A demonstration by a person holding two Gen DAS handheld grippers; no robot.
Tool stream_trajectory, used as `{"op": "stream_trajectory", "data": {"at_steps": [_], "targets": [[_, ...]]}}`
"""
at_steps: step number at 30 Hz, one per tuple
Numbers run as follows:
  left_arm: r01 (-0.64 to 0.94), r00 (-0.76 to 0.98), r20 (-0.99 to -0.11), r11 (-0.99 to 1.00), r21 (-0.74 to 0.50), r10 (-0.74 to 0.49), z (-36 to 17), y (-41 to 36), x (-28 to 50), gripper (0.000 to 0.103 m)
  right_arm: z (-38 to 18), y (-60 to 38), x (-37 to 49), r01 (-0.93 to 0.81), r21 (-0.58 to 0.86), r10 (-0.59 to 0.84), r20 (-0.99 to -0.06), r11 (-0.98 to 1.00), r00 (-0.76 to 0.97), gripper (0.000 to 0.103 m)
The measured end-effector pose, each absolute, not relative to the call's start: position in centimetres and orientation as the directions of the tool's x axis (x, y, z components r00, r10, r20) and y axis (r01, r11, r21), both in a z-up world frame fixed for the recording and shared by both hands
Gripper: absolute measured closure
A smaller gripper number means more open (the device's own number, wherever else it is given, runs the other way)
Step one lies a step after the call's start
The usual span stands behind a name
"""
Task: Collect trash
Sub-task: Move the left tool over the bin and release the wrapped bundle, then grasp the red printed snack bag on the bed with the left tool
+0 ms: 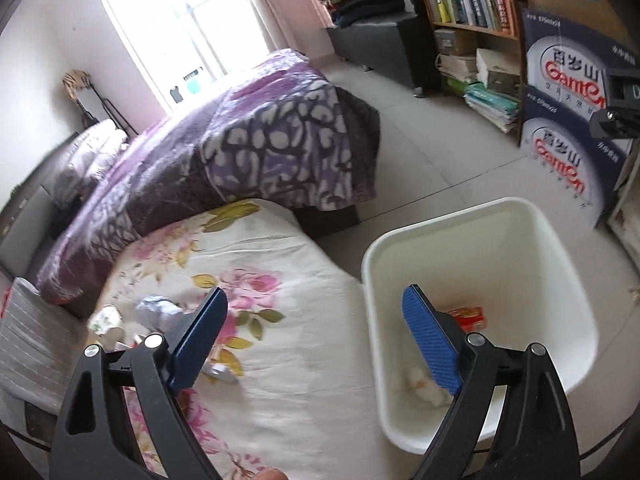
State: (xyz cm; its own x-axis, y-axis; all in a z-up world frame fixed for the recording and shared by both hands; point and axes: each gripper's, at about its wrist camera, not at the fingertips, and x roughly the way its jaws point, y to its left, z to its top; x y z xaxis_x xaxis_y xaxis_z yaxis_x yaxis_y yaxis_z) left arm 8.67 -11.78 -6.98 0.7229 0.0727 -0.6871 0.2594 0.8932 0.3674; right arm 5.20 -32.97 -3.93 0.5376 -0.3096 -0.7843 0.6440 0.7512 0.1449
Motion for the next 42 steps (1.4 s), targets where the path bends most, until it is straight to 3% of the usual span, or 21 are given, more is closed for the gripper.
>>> {"op": "stream_trajectory", "data": {"at_steps": [10, 18, 26, 31, 33, 35, 37, 42], "targets": [[0.184, 0.694, -0.695, 0.886, 0.425, 0.189, -8.5, -6.5, 10.0, 0.016, -5.0, -28.2, 7.0, 0.533, 0.084, -0.264, -0.797, 0.842, 0.543, 0.007], [0.064, 0.610, -0.726, 0.894, 0.444, 0.317, -9.9, 2.0, 12.8, 0.016, -5.9, -23.4, 8.4, 0.432, 0.038, -0.228, -0.807, 0.901, 0.545, 0.007], [0.049, 0.507, -0.798, 0.913, 0.405, 0.326, -11.4, 8.6, 14.7, 0.016, -6.7, -17.8, 9.4, 0.304, 0.005, -0.175, -0.808, 0.953, 0.562, 0.007], [0.097, 0.461, -0.848, 0.936, 0.339, 0.260, -13.2, 11.5, 15.6, 0.017, -7.4, -13.7, 9.7, 0.172, 0.018, -0.085, -0.815, 0.985, 0.573, 0.007], [0.125, 0.449, -0.870, 0.949, 0.288, 0.205, -13.7, 12.6, 15.8, 0.025, -7.7, -12.2, 9.8, 0.114, 0.037, -0.035, -0.821, 0.993, 0.570, 0.007], [0.127, 0.427, -0.887, 0.959, 0.252, 0.176, -14.0, 13.3, 16.1, 0.042, -7.8, -11.3, 9.8, 0.084, 0.041, -0.014, -0.823, 0.996, 0.568, 0.007], [0.136, 0.419, -0.901, 0.972, 0.189, 0.116, -14.1, 14.2, 16.1, 0.053, -8.1, -9.8, 9.9, 0.039, 0.048, 0.018, -0.826, 0.998, 0.564, 0.007], [0.116, 0.437, -0.898, 0.987, 0.109, 0.048, -13.1, 16.1, 15.2, 0.064, -9.6, -6.6, 10.5, -0.052, 0.134, 0.142, -0.858, 0.990, 0.494, 0.007]]}}
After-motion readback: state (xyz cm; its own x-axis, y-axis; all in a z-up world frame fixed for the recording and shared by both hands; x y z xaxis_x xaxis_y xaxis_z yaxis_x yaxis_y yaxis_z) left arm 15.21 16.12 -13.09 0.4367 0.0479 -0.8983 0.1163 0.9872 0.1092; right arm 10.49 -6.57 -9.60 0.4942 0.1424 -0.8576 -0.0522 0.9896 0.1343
